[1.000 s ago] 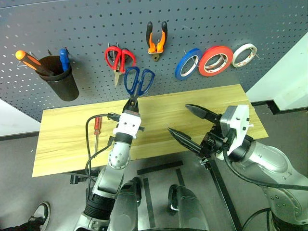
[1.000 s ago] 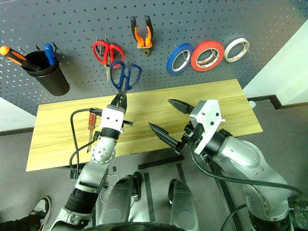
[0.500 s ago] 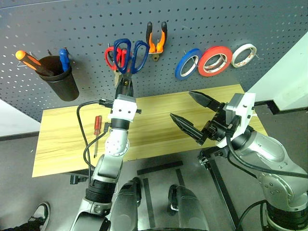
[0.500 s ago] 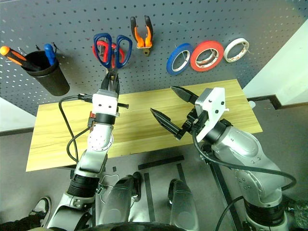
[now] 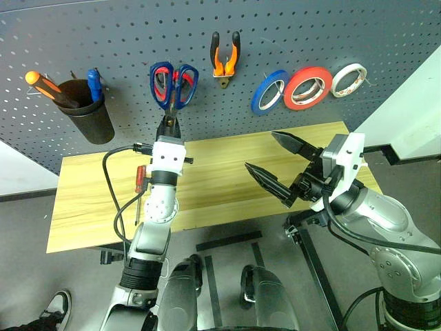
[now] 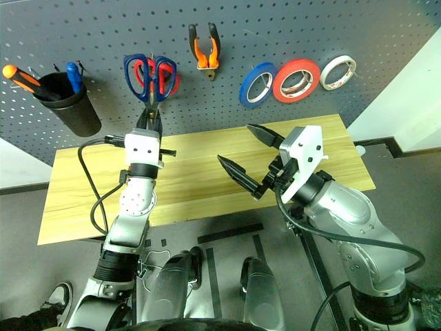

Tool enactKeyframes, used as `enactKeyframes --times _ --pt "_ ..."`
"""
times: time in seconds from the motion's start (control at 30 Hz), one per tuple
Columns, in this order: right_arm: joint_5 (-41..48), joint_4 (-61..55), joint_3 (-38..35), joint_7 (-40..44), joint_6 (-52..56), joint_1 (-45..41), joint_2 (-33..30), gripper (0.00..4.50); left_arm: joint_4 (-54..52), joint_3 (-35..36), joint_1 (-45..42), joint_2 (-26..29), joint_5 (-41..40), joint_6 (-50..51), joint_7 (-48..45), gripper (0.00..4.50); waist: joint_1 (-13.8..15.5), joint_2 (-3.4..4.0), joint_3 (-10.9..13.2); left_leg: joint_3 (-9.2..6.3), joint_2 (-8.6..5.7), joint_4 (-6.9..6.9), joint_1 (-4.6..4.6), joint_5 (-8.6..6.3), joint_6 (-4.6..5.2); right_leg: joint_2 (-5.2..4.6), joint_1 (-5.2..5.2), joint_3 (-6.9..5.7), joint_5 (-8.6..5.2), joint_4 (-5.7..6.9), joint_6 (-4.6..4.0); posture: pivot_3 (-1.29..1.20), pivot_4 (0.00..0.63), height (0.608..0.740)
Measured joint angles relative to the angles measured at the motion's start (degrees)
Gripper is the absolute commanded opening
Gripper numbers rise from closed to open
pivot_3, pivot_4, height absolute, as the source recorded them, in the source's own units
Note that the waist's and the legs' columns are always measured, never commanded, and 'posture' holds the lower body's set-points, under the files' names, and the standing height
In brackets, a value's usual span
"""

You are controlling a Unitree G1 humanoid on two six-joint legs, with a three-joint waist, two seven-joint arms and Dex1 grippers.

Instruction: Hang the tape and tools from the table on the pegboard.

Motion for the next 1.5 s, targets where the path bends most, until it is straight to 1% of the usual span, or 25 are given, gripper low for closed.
enactKeyframes --times 0.13,0.47,1.3,1.5 --pt "0.03 -0.01 -0.01 -0.33 0.02 0.42 -0.07 4.50 2.29 1.10 -0.26 0.62 -0.09 -0.13 0.08 0.57 0.03 0.00 0.00 0.00 0.00 0.03 0.00 0.00 0.00 0.00 0.01 0.00 0.00 0.01 0.00 0.00 0.296 0.740" --pt "0.09 -0.22 -0.02 -1.57 0.24 0.81 -0.17 4.50 7.41 1.05 -3.13 0.98 -0.17 -3.30 0.33 0.55 0.00 0.00 0.00 -0.02 0.00 0.05 0.01 0.00 0.00 0.00 0.03 -0.02 0.00 0.04 0.00 -0.01 0.300 0.740" --pt "0.05 -0.27 -0.03 -1.90 0.29 2.13 -0.92 4.50 7.85 1.12 -3.40 0.82 -1.53 -3.77 -0.33 0.55 -0.04 0.00 0.00 -0.03 -0.01 0.06 0.01 0.00 0.00 0.00 0.04 -0.03 0.00 0.05 0.00 0.00 0.304 0.740" --pt "0.04 -0.27 -0.03 -1.86 0.28 2.15 -0.96 4.50 8.63 1.24 -5.41 0.98 -1.77 -3.77 -0.29 0.55 -0.03 0.00 0.00 -0.03 -0.01 0.08 0.00 0.00 0.00 -0.01 0.04 -0.03 0.00 0.05 0.01 -0.01 0.300 0.740"
